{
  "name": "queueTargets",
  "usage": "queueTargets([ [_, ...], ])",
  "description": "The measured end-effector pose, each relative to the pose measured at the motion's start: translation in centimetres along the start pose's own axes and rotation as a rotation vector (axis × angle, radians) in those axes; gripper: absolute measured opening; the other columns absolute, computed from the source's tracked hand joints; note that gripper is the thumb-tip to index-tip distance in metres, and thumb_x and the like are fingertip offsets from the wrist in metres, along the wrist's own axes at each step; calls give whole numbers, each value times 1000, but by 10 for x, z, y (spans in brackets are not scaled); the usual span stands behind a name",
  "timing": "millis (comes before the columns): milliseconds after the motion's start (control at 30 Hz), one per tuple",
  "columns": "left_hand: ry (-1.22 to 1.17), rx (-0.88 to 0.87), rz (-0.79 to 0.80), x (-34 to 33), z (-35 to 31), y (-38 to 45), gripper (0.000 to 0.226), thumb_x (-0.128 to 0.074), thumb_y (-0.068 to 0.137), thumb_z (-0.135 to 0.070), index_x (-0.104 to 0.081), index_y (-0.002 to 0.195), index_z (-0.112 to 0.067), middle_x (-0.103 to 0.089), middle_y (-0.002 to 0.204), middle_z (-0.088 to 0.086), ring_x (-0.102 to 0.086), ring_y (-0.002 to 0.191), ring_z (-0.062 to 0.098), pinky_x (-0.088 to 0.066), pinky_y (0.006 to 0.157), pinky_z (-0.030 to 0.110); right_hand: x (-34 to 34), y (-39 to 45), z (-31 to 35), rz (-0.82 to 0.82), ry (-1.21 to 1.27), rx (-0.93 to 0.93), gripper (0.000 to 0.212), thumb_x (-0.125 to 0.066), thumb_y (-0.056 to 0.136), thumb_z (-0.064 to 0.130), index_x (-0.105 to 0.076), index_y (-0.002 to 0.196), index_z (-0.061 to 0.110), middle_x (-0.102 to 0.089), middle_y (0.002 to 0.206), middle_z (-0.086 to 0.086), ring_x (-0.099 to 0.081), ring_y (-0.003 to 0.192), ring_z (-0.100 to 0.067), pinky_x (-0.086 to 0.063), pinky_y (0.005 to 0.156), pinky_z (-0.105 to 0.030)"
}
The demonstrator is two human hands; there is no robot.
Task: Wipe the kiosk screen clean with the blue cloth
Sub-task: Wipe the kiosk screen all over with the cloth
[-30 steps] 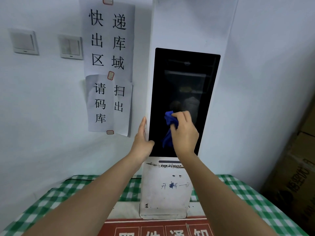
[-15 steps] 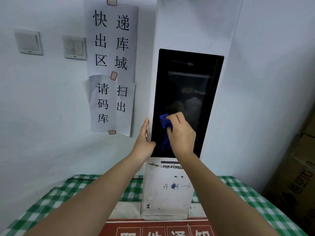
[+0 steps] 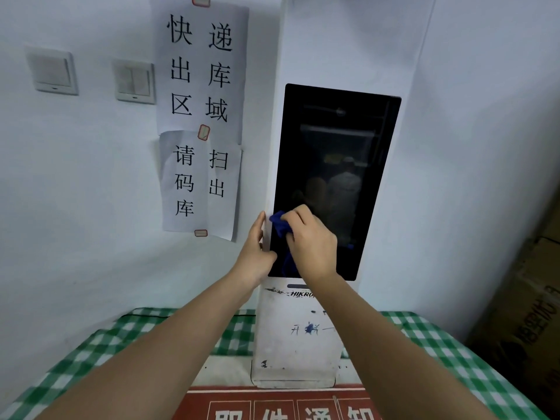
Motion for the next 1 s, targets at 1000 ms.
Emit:
queueTargets([
  [1000, 69, 96, -32, 0, 17, -3, 83, -41, 88, 9, -12, 151, -35, -40, 145, 6, -45, 114, 16, -40, 88, 26, -15, -19, 10, 119, -127, 237, 28, -75, 60, 1, -62, 83, 11, -57, 80, -4, -52, 57, -20, -20, 39, -22],
])
Point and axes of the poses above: each hand's wrist, its own y-axis towards the middle knuckle, its own x-axis out of the back of the hand, z = x × y, the point moved 6 cm from there along y, towards the middle knuckle
